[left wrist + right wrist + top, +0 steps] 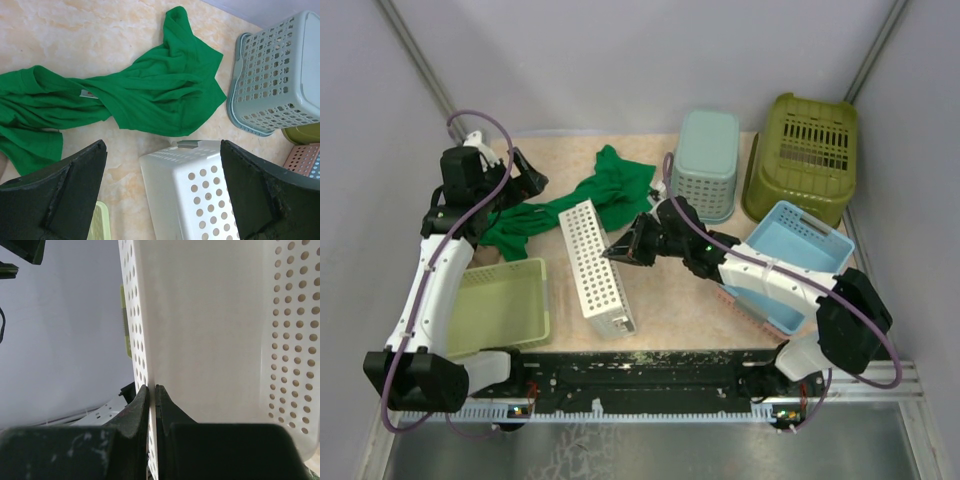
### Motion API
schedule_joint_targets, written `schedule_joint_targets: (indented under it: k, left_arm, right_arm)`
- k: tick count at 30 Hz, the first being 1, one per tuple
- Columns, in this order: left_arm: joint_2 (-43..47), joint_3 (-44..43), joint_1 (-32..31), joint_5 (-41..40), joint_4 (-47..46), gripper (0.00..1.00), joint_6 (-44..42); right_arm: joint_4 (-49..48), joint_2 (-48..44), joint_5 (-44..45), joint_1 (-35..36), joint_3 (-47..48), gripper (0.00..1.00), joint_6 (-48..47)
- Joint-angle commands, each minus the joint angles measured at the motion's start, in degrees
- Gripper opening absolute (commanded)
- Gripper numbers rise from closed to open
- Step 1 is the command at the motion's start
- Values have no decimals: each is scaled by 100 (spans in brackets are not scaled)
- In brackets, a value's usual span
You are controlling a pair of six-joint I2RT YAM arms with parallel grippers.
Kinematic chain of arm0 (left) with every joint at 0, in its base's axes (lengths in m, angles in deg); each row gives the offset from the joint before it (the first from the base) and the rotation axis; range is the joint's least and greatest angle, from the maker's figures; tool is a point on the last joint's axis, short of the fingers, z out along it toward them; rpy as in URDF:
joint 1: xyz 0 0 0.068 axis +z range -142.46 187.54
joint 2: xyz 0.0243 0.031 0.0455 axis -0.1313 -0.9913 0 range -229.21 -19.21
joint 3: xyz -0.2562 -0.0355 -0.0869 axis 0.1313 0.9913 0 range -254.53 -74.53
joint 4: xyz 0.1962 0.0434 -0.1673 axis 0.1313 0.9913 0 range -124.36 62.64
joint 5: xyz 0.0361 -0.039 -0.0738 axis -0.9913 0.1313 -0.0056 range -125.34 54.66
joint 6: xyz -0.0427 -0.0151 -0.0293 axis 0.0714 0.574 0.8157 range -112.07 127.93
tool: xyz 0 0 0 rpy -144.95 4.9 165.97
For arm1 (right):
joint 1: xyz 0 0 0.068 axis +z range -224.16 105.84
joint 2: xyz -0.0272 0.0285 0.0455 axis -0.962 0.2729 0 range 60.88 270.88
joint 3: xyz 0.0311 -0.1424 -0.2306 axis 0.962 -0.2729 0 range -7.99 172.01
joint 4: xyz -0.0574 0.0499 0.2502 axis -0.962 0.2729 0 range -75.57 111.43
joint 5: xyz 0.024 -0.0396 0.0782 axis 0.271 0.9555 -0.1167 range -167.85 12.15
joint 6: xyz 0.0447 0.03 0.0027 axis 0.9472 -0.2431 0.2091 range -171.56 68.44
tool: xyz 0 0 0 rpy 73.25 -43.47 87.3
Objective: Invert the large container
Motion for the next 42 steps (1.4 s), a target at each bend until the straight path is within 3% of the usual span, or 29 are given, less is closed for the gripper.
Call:
schedule_joint_targets:
  k: [1, 20, 42]
  left_arm:
    - [92, 56, 43, 145, -192, 99, -3]
    - [-49, 61, 37, 276, -280, 99, -41]
    - [-162, -27, 38, 253, -223, 99, -174]
  right_arm:
    - [-316, -388, 182, 45, -161, 0, 204]
    - [-68, -1362, -47, -870, -1806, 0, -15]
    - [1839, -1401, 1609, -1164, -1395, 0, -1245]
